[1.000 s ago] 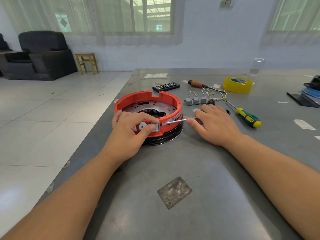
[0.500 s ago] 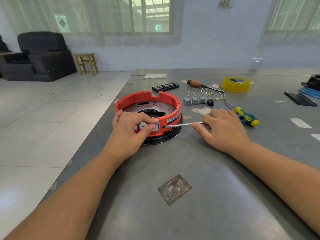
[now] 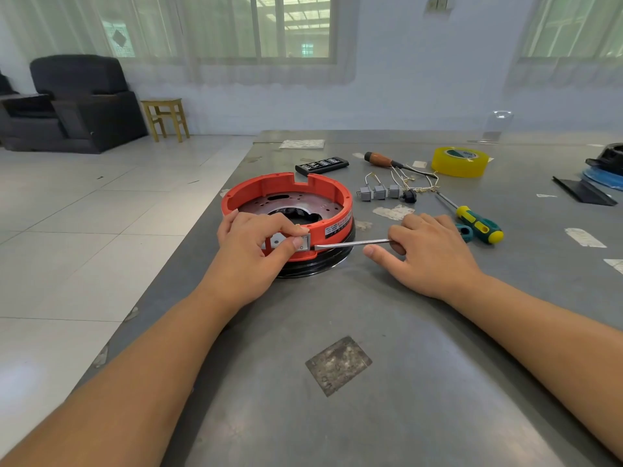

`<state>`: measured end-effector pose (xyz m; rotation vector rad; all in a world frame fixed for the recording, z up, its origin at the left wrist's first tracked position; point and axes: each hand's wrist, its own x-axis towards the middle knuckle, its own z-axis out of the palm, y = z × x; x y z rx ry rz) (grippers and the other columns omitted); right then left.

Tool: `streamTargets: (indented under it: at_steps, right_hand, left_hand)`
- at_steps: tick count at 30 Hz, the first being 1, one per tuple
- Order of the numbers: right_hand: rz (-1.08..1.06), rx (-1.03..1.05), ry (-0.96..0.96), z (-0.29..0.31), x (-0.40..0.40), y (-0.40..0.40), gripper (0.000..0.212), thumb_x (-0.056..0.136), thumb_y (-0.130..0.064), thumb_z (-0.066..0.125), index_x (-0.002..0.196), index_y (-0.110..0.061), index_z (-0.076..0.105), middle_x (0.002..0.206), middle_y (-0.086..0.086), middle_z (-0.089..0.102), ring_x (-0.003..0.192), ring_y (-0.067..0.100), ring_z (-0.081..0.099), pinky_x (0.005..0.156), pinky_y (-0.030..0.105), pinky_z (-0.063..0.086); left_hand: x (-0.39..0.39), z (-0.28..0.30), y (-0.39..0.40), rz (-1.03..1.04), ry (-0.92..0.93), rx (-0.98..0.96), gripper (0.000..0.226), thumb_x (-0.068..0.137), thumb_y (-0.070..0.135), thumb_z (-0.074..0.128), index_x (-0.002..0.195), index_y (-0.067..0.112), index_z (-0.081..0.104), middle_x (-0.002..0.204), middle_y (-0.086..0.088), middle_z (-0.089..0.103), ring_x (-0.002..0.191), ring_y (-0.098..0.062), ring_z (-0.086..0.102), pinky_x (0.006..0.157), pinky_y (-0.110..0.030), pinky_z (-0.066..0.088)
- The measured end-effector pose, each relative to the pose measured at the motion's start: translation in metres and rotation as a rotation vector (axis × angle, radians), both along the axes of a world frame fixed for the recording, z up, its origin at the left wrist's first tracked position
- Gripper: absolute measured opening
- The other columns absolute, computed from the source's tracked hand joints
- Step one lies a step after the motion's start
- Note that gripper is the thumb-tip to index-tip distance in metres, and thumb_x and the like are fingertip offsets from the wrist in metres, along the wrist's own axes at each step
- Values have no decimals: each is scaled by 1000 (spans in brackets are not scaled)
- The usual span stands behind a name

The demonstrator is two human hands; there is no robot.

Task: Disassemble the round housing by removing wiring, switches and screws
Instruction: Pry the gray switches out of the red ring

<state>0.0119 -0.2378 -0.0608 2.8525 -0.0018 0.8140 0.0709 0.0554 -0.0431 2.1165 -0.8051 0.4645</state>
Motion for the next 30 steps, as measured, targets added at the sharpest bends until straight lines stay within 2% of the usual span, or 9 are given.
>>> streamTargets:
  at_steps: [3,7,9,15,18,21,23,27,30]
  right_hand:
    - [16,-13,10,0,5,-2,72,90,-85,8,67,-28,46,73,-8,44,76,16,44,74,36,34]
    - [46,-25,21,4,19,-3,77,90,-83,9,68,-25,53,74,-6,46,77,17,44,74,36,29]
    - [75,-22,25,5,26,-3,78,91,-83,11,69,-22,55,74,-5,46,77,18,45,74,35,28]
    - [165,-29,40,8,41,-9,79,90,-84,6,68,-23,50,74,-3,47,76,20,47,75,39,38]
    - [210,-25,40,8,48,-13,77,90,-84,7,68,-23,48,74,-3,46,76,21,46,76,40,39]
    - [233,-32,40,8,57,-16,78,91,-83,10,73,-21,54,77,-2,48,78,20,46,77,37,36]
    - [242,-50,42,8,61,-16,78,92,-82,12,78,-21,58,81,-1,50,80,19,45,77,35,33]
    - [246,-57,40,6,65,-16,79,93,-82,12,82,-20,60,82,-2,50,80,17,45,76,34,30]
    - [245,-42,18,6,62,-15,79,93,-83,13,78,-21,59,79,-2,49,79,18,45,76,36,35]
  left_hand:
    - [0,3,0,3,8,23,27,99,34,69,92,59,61,98,20,64,111,9,44,123,-50,17]
    - [-1,5,0,-2,23,25,30,99,33,69,89,59,59,97,22,59,109,30,29,118,-49,24]
    - [-1,6,1,-5,46,29,29,99,32,68,90,58,59,99,20,58,109,33,25,118,-50,23]
    - [-1,11,0,-14,105,64,29,102,28,65,92,55,59,101,26,52,98,16,30,122,-58,19]
    - [0,11,1,-23,116,74,29,103,28,64,92,54,59,103,22,54,106,37,19,123,-60,15]
    - [1,11,1,-30,144,95,26,103,32,62,92,56,58,107,13,57,107,38,17,125,-59,11]
    - [0,12,1,-35,159,98,23,103,36,61,92,56,57,108,21,52,105,40,15,126,-59,11]
    - [-1,11,0,-27,154,100,21,102,38,61,93,56,56,108,28,50,108,6,30,126,-59,9]
    - [-1,9,1,-34,139,91,21,102,38,61,93,55,55,109,31,50,110,5,29,127,-58,8]
